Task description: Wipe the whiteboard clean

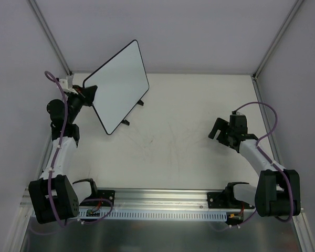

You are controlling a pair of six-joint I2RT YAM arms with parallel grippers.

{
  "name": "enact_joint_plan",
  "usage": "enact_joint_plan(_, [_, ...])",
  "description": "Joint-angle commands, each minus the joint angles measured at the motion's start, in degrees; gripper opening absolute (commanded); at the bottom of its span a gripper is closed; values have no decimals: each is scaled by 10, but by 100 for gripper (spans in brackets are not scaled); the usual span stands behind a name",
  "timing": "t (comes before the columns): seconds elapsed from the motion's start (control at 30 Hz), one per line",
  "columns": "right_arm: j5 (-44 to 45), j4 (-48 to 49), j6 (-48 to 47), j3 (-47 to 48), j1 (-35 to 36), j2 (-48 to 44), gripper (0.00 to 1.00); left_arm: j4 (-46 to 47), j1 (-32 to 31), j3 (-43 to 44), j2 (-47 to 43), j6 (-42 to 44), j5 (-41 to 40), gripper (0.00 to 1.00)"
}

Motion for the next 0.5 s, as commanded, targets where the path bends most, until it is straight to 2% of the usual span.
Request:
enact_joint_plan(0.0, [-14, 2, -2, 4, -2, -5, 99, 21, 7, -18, -12, 88, -11, 0])
enact_joint_plan(0.17, [-18, 3, -2, 0, -2, -6, 99, 14, 7, -28, -2, 125, -22, 0])
enact_joint_plan(0.47, [-16, 4, -2, -5, -2, -9, 99, 6, 7, -50, 23, 116, -18, 0])
